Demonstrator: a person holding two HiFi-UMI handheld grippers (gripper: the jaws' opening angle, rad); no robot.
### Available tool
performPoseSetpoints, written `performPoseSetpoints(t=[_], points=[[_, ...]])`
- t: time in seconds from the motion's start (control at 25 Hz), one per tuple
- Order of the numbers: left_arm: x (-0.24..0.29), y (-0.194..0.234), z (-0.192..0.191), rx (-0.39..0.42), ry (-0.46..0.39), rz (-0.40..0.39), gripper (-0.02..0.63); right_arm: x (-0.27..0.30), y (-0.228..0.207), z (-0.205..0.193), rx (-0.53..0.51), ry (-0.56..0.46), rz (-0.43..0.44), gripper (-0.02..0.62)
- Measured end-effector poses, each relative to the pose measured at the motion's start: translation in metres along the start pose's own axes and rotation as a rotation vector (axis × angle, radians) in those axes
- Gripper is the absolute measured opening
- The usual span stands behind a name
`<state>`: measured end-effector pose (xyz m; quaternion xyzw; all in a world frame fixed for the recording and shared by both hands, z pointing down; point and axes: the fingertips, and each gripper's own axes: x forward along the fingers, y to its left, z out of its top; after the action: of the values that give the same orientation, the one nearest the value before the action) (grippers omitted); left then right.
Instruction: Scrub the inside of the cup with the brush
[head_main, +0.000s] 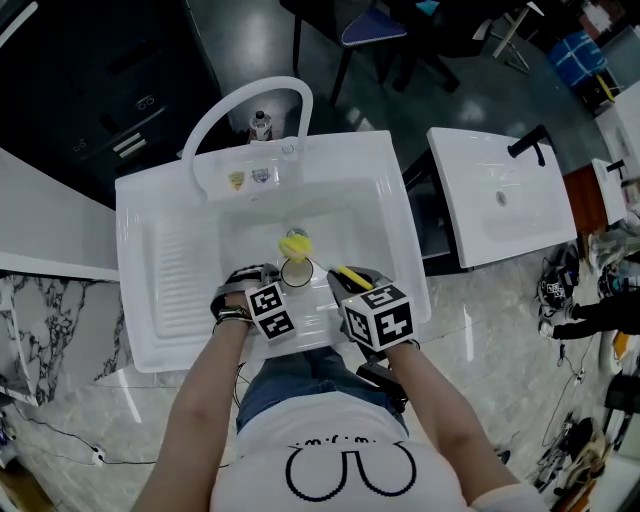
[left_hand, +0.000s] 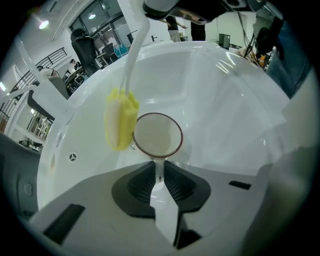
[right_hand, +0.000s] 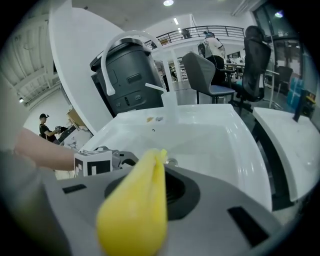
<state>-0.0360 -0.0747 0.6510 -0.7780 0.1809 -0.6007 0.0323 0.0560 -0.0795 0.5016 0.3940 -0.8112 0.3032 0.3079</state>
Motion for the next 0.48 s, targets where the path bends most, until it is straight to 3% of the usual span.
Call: performPoseSetpoints(t=[0.48], points=[[-0.003,-0.005,0.007,0.037,-0.007,0.000,0.064,0.063,-0.007,-0.008,-0.019,0.100,-0.019,0.035]])
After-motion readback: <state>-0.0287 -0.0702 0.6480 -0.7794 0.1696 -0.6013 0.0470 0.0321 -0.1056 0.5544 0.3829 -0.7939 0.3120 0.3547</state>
